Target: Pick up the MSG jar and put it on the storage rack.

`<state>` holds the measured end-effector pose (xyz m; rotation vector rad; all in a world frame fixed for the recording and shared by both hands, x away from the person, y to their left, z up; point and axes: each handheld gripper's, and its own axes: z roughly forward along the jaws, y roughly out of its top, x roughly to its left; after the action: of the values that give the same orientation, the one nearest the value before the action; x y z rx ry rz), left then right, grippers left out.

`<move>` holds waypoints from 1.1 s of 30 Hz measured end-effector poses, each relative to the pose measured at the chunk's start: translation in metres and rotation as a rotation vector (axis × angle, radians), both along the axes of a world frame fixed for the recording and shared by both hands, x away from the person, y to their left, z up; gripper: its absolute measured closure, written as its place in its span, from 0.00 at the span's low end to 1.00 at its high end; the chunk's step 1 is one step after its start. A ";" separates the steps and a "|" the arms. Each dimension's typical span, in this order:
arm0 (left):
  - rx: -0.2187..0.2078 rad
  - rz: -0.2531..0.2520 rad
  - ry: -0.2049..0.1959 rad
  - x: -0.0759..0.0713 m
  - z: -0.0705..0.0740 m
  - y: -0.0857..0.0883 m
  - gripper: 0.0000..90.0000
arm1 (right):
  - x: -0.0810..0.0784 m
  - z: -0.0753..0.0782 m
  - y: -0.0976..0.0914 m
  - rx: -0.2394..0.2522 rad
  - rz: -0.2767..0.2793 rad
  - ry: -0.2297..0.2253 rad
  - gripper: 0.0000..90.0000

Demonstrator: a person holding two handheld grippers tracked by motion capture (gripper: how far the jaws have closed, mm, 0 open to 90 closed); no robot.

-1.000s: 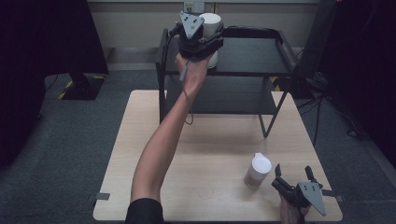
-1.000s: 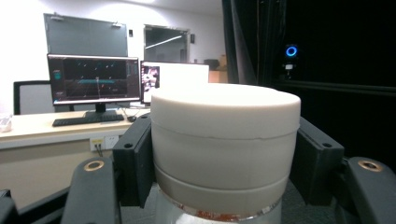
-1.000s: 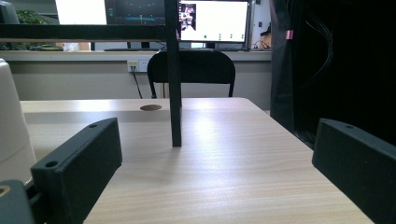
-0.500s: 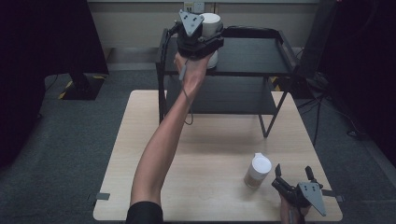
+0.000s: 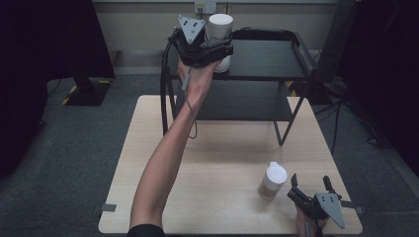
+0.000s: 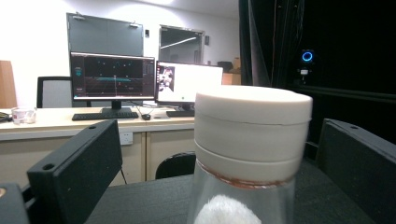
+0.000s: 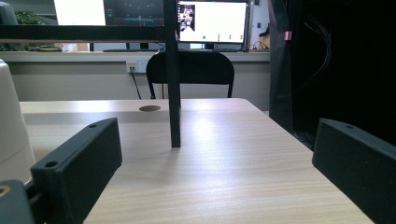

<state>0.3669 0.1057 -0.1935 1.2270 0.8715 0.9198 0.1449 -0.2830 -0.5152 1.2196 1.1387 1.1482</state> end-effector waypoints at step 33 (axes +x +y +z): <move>0.012 -0.058 0.004 -0.095 -0.049 0.031 0.00 | 0.000 0.000 -0.001 -0.001 0.005 0.000 0.00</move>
<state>0.2718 0.1370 -0.2429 1.2587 0.8308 0.8777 0.1448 -0.2841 -0.5153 1.2160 1.1430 1.1513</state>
